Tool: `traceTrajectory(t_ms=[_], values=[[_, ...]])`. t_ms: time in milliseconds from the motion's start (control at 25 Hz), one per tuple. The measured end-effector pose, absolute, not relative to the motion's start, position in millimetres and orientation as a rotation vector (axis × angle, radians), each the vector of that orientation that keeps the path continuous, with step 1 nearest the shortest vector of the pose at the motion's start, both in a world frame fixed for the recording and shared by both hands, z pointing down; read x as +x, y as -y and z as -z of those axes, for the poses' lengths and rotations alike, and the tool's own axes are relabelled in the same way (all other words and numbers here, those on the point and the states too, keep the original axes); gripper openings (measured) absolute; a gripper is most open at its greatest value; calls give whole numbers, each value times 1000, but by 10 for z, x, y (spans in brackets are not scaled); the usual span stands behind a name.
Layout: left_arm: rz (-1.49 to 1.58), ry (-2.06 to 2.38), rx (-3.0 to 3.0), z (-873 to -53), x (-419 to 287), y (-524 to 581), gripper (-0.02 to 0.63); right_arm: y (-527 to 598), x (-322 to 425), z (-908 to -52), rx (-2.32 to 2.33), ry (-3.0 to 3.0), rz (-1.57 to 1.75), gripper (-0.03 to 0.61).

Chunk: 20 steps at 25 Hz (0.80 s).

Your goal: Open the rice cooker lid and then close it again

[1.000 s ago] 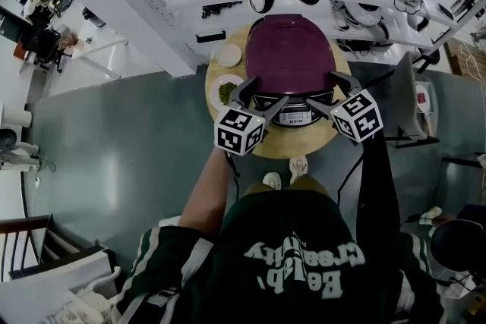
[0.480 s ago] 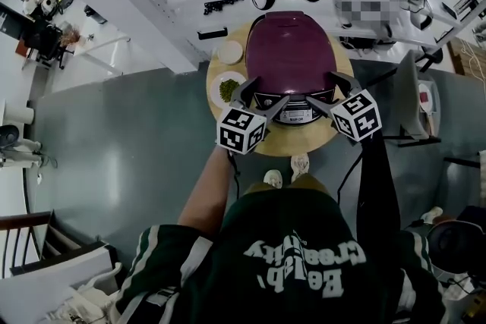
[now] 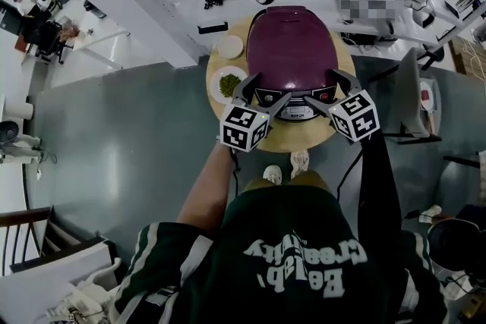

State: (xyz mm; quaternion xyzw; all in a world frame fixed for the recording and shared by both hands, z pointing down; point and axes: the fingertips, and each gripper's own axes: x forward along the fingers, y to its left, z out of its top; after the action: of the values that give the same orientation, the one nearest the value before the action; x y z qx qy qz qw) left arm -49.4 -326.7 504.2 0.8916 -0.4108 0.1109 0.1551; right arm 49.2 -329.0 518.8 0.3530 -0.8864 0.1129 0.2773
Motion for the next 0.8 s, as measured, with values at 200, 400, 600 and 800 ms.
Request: traceTrajectory(t_ms=[200, 400, 600, 800], values=[[-382, 1180, 2561, -5075, -482, 3255, 365, 3263, 453, -5208, 929, 2358, -299, 476], [-356, 1193, 2556, -5076, -489, 3269, 367, 3283, 443, -5215, 960, 2365, -306, 476], [-405, 1208, 2596, -5100, -483, 3249, 367, 3306, 447, -5196, 1018, 2372, -319, 466], [-373, 1214, 2585, -5085, -485, 3248, 365, 3304, 450, -5176, 1081, 2386, -301, 460]])
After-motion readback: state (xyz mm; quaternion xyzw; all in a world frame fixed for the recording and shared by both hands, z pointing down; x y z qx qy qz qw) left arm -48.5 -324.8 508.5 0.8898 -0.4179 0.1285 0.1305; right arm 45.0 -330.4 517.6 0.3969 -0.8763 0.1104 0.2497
